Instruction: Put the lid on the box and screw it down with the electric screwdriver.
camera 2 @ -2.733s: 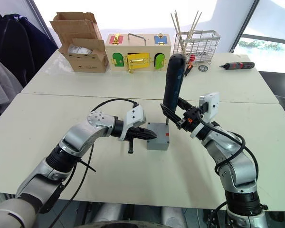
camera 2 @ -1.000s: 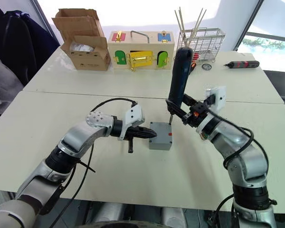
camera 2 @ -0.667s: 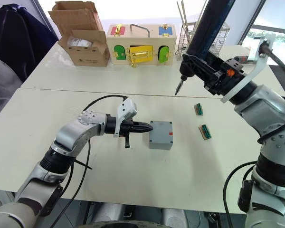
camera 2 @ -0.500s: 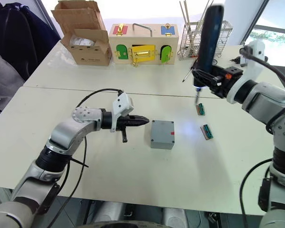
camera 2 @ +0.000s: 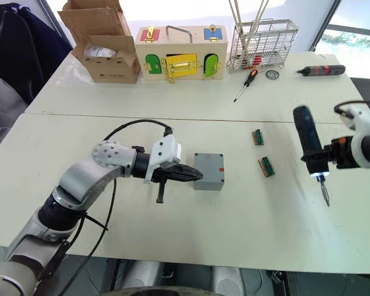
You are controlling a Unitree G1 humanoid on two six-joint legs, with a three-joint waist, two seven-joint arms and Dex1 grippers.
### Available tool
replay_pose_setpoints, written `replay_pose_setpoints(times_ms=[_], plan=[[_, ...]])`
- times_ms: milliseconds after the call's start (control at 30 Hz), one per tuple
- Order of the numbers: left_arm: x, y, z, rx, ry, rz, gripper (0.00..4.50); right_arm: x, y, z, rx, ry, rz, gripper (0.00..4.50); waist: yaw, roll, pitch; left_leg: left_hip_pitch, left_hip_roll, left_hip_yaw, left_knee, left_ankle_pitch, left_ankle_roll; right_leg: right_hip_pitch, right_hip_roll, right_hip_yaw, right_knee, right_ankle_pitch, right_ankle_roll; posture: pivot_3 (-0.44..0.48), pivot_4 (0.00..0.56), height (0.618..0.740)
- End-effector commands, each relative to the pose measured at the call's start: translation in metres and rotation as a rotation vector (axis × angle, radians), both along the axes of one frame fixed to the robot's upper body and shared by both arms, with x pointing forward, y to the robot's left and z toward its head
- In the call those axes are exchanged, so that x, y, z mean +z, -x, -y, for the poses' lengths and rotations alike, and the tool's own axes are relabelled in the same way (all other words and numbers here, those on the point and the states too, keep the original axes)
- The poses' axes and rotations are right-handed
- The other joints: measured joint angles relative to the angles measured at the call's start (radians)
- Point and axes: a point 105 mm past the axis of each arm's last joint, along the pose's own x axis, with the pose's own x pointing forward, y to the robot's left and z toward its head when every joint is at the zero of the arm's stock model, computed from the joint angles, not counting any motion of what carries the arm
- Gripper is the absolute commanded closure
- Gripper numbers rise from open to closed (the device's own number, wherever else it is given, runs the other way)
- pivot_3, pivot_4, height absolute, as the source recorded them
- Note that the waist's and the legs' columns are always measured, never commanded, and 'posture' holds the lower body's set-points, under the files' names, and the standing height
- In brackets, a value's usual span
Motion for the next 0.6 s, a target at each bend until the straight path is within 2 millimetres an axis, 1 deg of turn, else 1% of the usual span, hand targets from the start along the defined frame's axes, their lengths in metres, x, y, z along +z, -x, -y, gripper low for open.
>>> replay_pose_setpoints(times_ms=[33,67,200,467,533,567,600], plan=[[0.014,0.019,0.004,-0.073,0.082,-0.017,4.50,0.001,-0.003,0.012,-0.022,0.028,0.002,2.67,0.001,0.000,0.000,0.000,0.000,0.000,0.000,0.001,-0.002,0.000,0.000,0.000,0.000,0.000,0.000,0.000,0.150,0.739],[0.015,0.021,0.004,-0.079,0.096,-0.028,4.50,0.000,-0.003,0.013,-0.027,0.024,-0.004,2.67,0.001,0.000,0.000,0.000,0.000,0.000,0.000,0.003,-0.005,0.000,0.000,0.000,0.000,0.000,0.000,0.000,0.150,0.739],[0.018,0.025,0.005,-0.084,0.120,-0.049,4.50,-0.006,-0.006,0.015,-0.036,0.018,-0.027,2.67,0.003,0.001,0.000,0.000,0.000,0.000,0.000,0.004,-0.007,-0.001,0.000,0.000,0.000,0.000,0.000,0.000,0.150,0.739],[0.018,0.026,0.008,-0.080,0.130,-0.060,4.50,-0.014,-0.008,0.019,-0.057,0.009,-0.048,2.67,0.009,0.001,0.000,0.000,0.000,0.000,0.001,0.004,-0.007,0.000,0.000,0.000,0.000,0.000,0.000,0.000,0.150,0.739],[0.017,0.025,0.008,-0.071,0.125,-0.061,4.50,-0.014,-0.007,0.020,-0.048,0.013,-0.049,1.66,0.009,0.001,0.000,0.000,0.000,0.000,0.001,0.004,-0.007,0.000,0.000,0.000,0.000,0.000,0.000,0.000,0.150,0.739],[0.017,0.025,0.007,-0.068,0.126,-0.064,4.50,-0.014,-0.008,0.020,-0.049,0.018,-0.048,1.45,0.008,0.001,0.000,0.000,0.000,0.000,0.001,0.004,-0.007,0.000,0.000,0.000,0.000,0.000,0.000,0.000,0.150,0.739],[0.017,0.024,0.007,-0.064,0.126,-0.062,4.50,-0.014,-0.008,0.021,-0.050,0.025,-0.046,1.01,0.008,0.001,0.000,0.000,0.000,0.000,0.001,0.004,-0.007,0.000,0.001,0.000,0.000,0.000,0.000,0.000,0.150,0.739]])
